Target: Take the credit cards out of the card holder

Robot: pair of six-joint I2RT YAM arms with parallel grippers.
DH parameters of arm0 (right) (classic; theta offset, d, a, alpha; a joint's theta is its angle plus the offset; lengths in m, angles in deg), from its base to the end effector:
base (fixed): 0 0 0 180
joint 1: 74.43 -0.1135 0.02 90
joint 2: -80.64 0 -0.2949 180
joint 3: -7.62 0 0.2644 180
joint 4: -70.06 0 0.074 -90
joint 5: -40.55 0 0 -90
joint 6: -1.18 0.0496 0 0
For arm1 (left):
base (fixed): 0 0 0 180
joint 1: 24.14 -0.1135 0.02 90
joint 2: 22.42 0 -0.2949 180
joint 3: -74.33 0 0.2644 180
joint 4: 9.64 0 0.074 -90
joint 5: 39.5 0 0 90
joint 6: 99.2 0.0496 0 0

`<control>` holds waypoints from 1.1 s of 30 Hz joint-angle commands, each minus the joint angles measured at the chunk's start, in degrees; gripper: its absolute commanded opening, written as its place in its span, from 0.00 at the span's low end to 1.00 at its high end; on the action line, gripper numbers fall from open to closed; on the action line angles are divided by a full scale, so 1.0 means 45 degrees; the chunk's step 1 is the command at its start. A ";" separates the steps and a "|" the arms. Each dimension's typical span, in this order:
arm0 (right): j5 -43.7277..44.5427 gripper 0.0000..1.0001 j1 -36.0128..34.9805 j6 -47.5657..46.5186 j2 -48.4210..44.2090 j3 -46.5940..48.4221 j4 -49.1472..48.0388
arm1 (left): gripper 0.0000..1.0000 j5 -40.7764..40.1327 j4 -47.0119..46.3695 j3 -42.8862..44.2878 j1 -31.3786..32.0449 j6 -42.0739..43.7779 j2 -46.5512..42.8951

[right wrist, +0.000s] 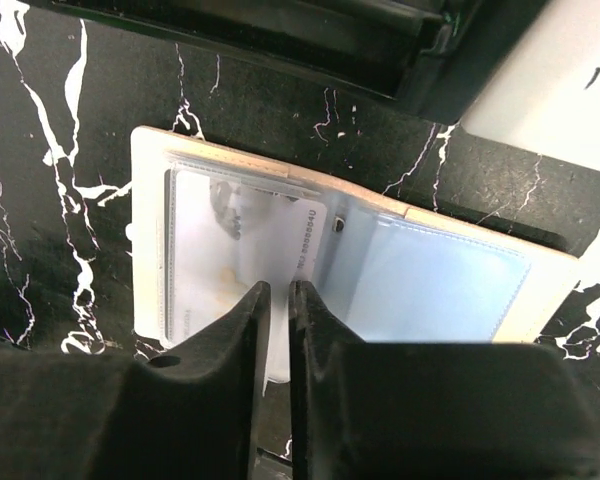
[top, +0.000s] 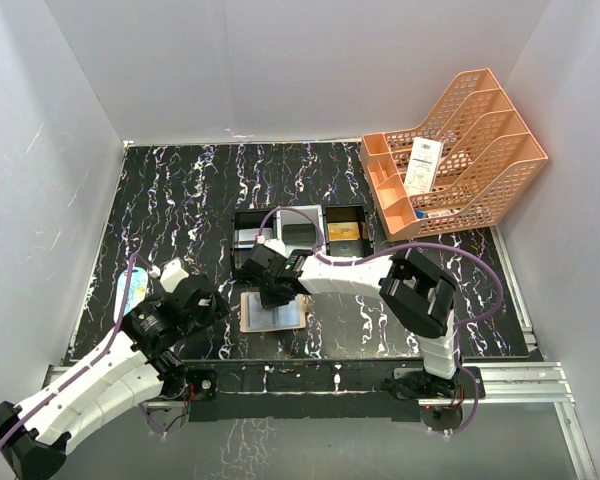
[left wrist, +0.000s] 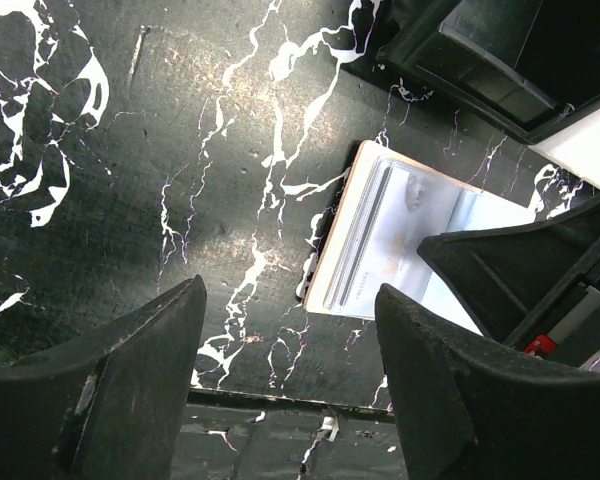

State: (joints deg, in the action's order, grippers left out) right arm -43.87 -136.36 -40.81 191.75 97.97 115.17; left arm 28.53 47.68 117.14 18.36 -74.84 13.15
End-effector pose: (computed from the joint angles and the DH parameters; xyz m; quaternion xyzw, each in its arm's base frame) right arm 0.2037 0.3717 0.1823 -0.1083 0.9708 0.1436 0.1588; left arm 0.1006 -0.0670 0.2263 -0.2488 0.8909 -0.1663 0.3417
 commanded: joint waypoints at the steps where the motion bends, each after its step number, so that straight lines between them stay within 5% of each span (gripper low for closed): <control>1: 0.0898 0.09 -0.0104 -0.0065 -0.0115 0.0600 0.0376 | 0.67 -0.0281 0.0175 0.0296 -0.0031 0.0016 0.0027; 7: 0.0722 0.00 -0.0058 -0.0003 -0.0806 0.0056 -0.0211 | 0.68 0.0211 -0.0492 0.0288 -0.0031 0.0467 0.0410; 24: -0.0713 0.00 0.0482 0.0494 -0.2277 -0.1707 -0.2123 | 0.68 0.1869 -0.2663 -0.0256 -0.0030 0.1310 0.1033; 33: -0.1808 0.35 0.0444 -0.0111 -0.1390 -0.0969 -0.2237 | 0.69 0.0990 -0.1455 -0.0027 -0.0030 0.0440 0.0499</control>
State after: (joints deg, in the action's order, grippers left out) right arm -50.20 -134.26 -39.33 184.25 90.93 107.74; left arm 35.76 37.30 116.49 18.36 -70.76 17.48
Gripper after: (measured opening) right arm 0.309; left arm 0.680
